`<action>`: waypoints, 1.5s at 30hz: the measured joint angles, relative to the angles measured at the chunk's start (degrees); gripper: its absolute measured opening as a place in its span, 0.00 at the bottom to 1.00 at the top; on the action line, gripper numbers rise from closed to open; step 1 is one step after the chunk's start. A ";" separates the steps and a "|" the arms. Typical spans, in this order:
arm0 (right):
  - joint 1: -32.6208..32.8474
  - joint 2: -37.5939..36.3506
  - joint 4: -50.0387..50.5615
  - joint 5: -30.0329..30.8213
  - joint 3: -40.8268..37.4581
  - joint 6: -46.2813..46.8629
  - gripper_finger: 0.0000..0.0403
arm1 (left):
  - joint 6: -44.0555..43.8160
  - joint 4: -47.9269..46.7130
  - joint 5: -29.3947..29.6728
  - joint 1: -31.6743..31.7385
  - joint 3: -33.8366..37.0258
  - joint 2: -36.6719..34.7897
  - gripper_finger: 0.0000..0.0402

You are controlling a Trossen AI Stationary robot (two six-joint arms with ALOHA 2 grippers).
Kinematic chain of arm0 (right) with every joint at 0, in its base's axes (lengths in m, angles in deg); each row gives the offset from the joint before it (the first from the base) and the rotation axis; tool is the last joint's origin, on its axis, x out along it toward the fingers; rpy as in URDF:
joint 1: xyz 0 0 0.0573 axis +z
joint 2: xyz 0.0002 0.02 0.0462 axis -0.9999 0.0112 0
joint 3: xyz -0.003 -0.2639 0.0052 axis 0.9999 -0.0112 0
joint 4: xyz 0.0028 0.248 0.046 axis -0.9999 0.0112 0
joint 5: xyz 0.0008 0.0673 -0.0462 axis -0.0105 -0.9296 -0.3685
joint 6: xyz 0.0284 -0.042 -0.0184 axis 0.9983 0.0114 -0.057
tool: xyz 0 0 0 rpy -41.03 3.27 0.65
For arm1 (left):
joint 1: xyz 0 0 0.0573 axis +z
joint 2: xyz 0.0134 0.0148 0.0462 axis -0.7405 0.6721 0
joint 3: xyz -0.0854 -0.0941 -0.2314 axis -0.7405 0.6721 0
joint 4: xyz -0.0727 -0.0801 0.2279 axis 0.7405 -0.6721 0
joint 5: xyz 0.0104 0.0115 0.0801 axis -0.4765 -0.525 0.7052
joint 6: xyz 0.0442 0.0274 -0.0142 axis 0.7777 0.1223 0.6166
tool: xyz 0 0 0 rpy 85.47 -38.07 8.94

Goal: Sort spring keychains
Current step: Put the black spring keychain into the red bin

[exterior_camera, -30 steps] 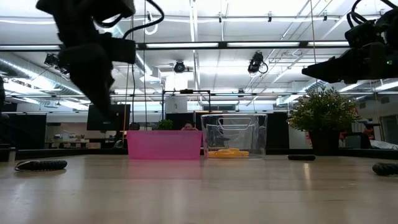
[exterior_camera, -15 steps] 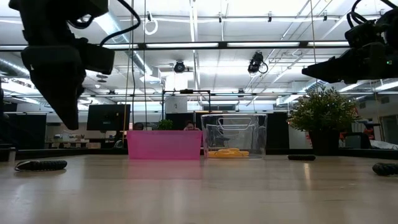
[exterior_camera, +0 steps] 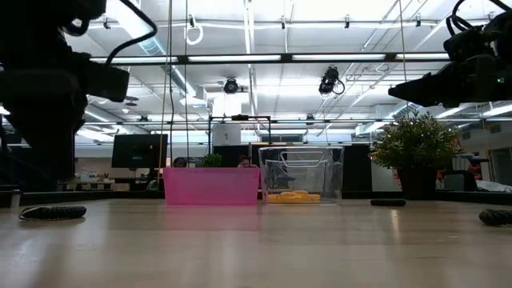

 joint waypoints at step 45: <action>-0.02 -0.01 -0.09 -0.01 0.00 -0.02 0.55 | 27.90 10.13 48.59 7.47 -7.64 10.51 0.01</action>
